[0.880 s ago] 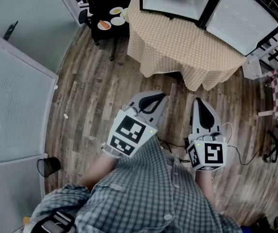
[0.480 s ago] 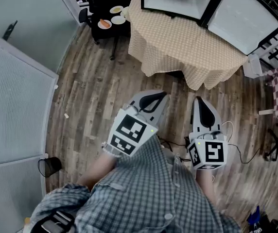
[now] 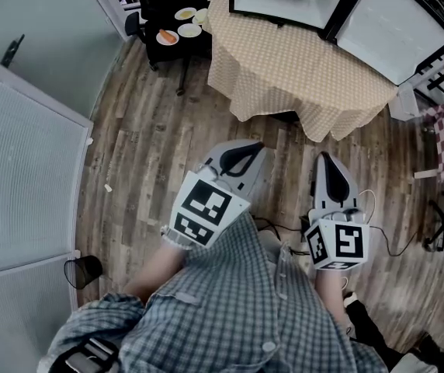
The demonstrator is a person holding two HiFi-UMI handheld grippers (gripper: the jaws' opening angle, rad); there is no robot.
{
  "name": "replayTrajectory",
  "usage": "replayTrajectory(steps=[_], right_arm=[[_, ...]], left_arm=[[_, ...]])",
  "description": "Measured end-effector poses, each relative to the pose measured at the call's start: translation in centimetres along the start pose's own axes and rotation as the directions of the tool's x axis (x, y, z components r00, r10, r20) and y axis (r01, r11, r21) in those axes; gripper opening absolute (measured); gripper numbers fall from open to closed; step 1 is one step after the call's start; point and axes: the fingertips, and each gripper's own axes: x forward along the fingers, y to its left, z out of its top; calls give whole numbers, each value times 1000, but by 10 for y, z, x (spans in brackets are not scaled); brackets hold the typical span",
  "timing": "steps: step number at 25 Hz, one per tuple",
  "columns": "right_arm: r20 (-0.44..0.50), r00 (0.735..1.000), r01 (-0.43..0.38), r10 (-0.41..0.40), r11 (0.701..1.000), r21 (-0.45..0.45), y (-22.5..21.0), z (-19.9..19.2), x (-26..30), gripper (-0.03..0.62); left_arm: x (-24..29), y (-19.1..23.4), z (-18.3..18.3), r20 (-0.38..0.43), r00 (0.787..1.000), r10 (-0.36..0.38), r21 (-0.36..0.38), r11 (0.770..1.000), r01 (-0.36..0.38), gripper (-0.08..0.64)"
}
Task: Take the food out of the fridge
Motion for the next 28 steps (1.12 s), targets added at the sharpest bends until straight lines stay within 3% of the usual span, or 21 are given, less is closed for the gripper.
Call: replayTrajectory(steps=[6,15,28], right_arm=[[0,1000,29,-29,999,-15,20,-8,15,11],[-10,1000,28,-28,999,-38,37,-1,5,11],[-19,1000,25,-25,999,-38,14,-7,23,11]], left_arm=[[-11,28,-14,11,1000,-9,-11,1000,9,5],[-33,29,-11,24,1000,8,-19,1000,-8,5],[-10,40,-11,10,999,30,-18,999,-30,5]])
